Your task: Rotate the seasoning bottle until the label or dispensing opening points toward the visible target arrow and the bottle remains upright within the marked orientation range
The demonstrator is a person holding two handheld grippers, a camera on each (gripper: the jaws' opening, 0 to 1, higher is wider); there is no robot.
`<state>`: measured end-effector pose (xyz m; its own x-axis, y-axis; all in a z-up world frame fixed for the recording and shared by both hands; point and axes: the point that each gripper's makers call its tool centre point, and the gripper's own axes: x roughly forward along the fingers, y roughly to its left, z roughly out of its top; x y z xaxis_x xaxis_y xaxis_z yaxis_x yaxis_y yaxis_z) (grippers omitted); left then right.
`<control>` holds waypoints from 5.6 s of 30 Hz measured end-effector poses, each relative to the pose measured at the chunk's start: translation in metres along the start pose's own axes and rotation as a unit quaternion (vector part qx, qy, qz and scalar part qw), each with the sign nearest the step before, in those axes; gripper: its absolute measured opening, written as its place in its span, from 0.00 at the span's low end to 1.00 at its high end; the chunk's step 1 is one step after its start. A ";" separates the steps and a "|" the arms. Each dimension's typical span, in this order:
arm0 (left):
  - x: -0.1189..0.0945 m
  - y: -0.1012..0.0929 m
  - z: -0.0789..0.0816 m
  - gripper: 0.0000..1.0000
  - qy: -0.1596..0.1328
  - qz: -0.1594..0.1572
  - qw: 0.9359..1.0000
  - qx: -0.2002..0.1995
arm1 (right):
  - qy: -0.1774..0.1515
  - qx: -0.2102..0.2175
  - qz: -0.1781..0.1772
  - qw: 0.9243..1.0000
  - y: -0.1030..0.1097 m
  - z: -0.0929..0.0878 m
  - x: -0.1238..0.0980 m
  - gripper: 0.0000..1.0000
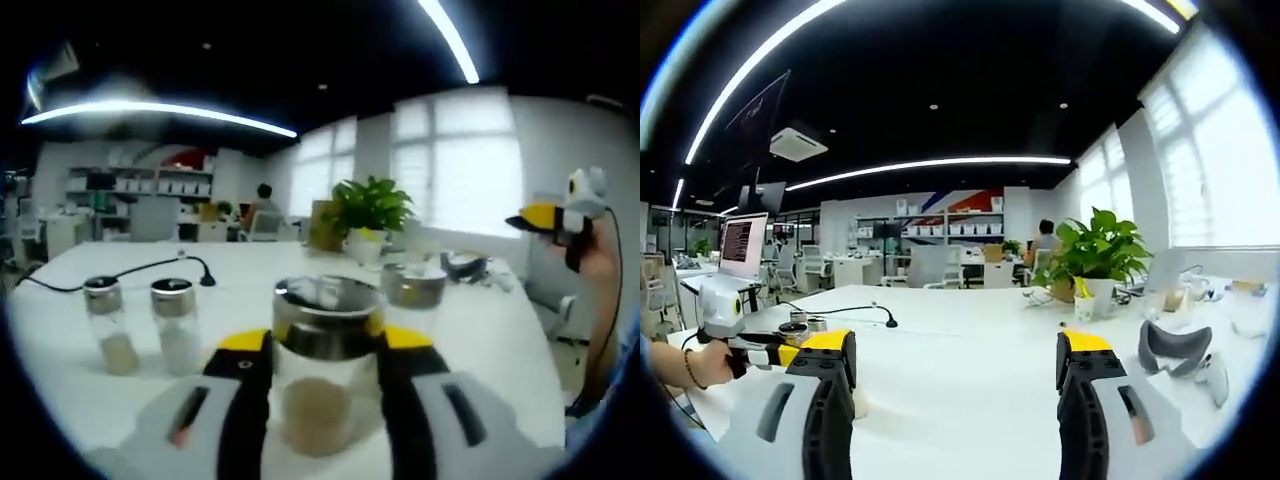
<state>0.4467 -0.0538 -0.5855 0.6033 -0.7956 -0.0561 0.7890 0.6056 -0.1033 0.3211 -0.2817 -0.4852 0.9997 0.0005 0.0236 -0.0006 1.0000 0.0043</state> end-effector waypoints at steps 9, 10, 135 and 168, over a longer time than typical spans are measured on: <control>-0.004 -0.008 -0.002 0.43 0.020 -0.081 0.996 0.015 | 0.008 0.004 0.002 1.000 0.000 -0.005 0.003 0.85; -0.005 -0.010 -0.003 0.43 0.025 -0.095 0.995 0.019 | 0.009 0.005 0.003 1.000 0.001 -0.005 0.003 0.85; -0.099 -0.026 0.012 0.80 -0.003 -0.192 0.981 0.013 | 0.104 -0.029 0.215 0.971 0.109 -0.078 0.060 0.80; -0.106 -0.026 0.004 0.71 -0.016 -0.188 0.982 -0.012 | 0.099 -0.007 0.447 0.889 0.161 -0.117 0.107 0.46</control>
<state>0.3626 0.0144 -0.5733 0.2743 -0.9614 0.0215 0.9537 0.2691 -0.1342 0.4306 -0.1201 -0.5986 0.5845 0.7944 -0.1651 -0.7980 0.5997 0.0604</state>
